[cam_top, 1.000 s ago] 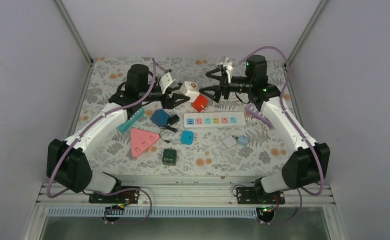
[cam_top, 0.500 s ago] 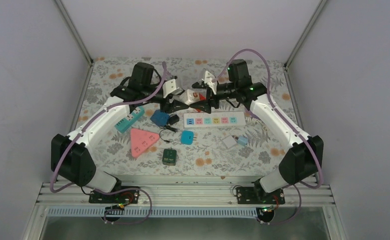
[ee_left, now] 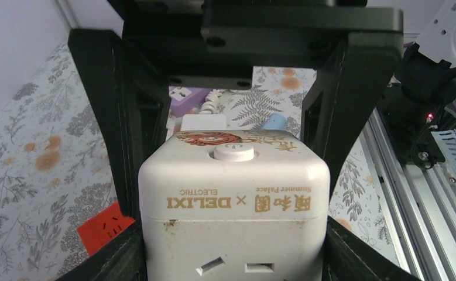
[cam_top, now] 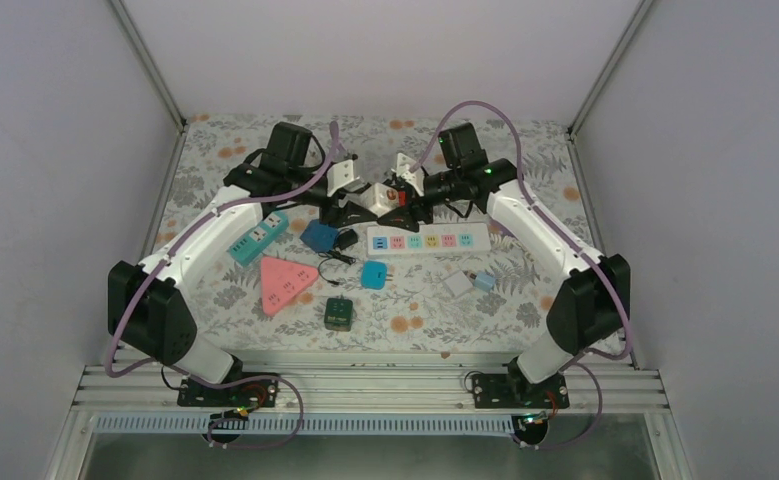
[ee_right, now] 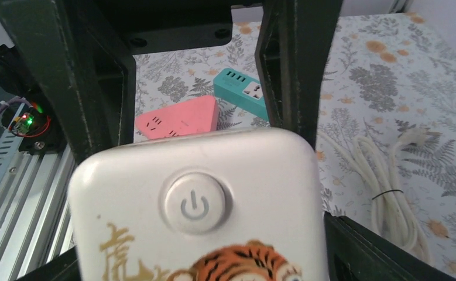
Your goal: Insert the plug
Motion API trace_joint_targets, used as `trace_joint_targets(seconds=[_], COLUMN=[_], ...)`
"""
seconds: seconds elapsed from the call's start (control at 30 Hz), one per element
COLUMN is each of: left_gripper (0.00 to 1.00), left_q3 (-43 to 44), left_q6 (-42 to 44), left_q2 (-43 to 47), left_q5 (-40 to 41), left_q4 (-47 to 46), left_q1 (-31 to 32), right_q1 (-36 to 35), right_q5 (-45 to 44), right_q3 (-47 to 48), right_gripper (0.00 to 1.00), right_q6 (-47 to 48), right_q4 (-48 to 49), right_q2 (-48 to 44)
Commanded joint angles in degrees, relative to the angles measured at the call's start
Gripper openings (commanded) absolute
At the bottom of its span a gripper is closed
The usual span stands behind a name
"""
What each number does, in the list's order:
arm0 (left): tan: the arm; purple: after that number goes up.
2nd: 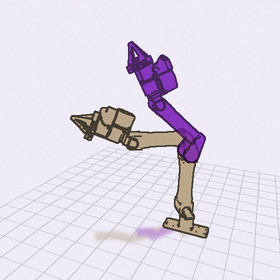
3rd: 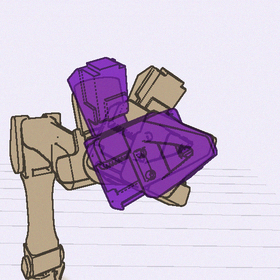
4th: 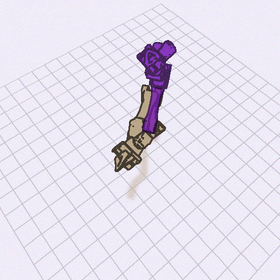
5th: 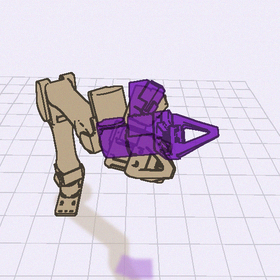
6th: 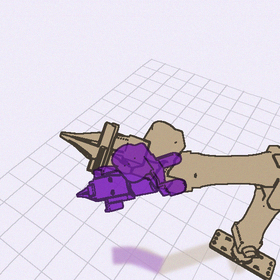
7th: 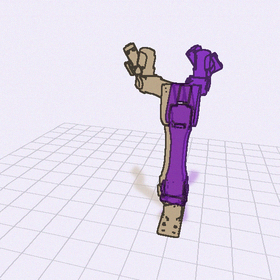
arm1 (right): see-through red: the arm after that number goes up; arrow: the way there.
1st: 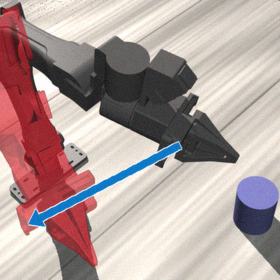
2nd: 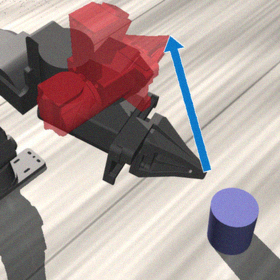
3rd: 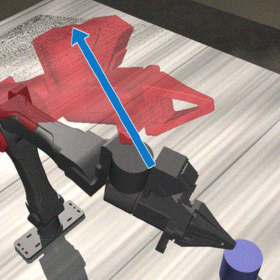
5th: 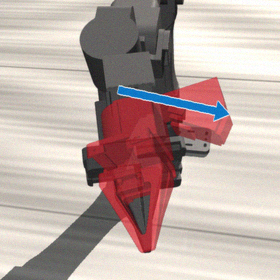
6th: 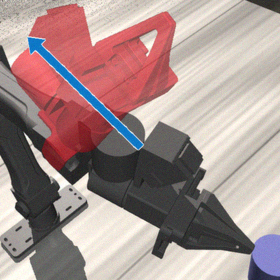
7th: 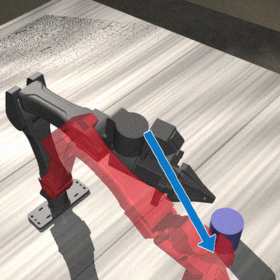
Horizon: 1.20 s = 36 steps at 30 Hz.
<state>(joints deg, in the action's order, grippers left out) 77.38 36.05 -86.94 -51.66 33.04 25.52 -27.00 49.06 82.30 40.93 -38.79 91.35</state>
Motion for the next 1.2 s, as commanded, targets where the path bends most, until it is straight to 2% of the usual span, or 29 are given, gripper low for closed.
trace_joint_targets(seconds=[0.0, 0.2, 0.3, 0.37, 0.43, 0.5, 0.63, 0.73, 0.8, 0.87, 1.03, 1.17], left_gripper=[0.34, 0.38, 0.54, 0.67, 0.75, 0.81, 0.88, 0.90, 0.90, 0.90, 0.94, 0.96], left_q3=[1.44, -0.50, -1.27, -2.98, -5.87, -8.40, -12.92, -16.05, -16.94, -17.09, -15.98, -13.50], left_q6=[2.23, 1.54, -2.29, -6.37, -10.89, -15.60, -25.82, -33.59, -38.42, -42.34, -47.66, -47.27], left_q2=[0.81, 2.24, 3.79, 5.44, 7.58, 9.46, 13.46, 16.93, 19.40, 22.77, 30.32, 34.59], left_q5=[-3.50, -2.48, -0.57, 2.41, 6.23, 10.32, 21.54, 33.23, 41.40, 47.76, 60.20, 63.45], left_q4=[-0.21, -1.83, -4.70, -8.72, -13.62, -18.54, -25.69, -29.16, -28.67, -26.22, -16.22, -9.31], left_q1=[0.11, 0.15, 0.15, 0.15, 0.05, 0.06, 0.05, -0.04, -0.03, -0.03, -0.03, -0.07], right_q1=[-1.38, -1.38, -1.32, -0.61, 0.16, 0.74, 0.99, 1.44, 1.69, 1.55, -1.77, -5.43], right_q5=[1.64, 4.48, 3.77, 3.54, 3.37, 2.26, -7.87, -22.08, -29.36, -32.88, -35.95, -43.73], right_q3=[2.58, 2.25, 0.55, -2.27, -6.85, -11.80, -18.93, -18.37, -17.02, -16.70, -19.06, -18.54], right_gripper=[0.78, 0.55, 0.50, 0.49, 0.46, 0.48, 0.52, 0.53, 0.50, 0.40, 0.40, 0.41], right_q6=[1.84, 1.79, -1.61, -7.82, -14.83, -21.85, -33.48, -42.58, -48.80, -52.90, -57.65, -63.16], right_q4=[-1.57, -2.24, -0.23, 4.31, 10.18, 16.82, 24.57, 24.26, 21.03, 17.64, 16.37, 14.46], right_q2=[1.69, 0.67, -0.55, -2.17, -4.77, -7.94, -13.48, -13.77, -12.01, -9.89, -6.49, -3.67])
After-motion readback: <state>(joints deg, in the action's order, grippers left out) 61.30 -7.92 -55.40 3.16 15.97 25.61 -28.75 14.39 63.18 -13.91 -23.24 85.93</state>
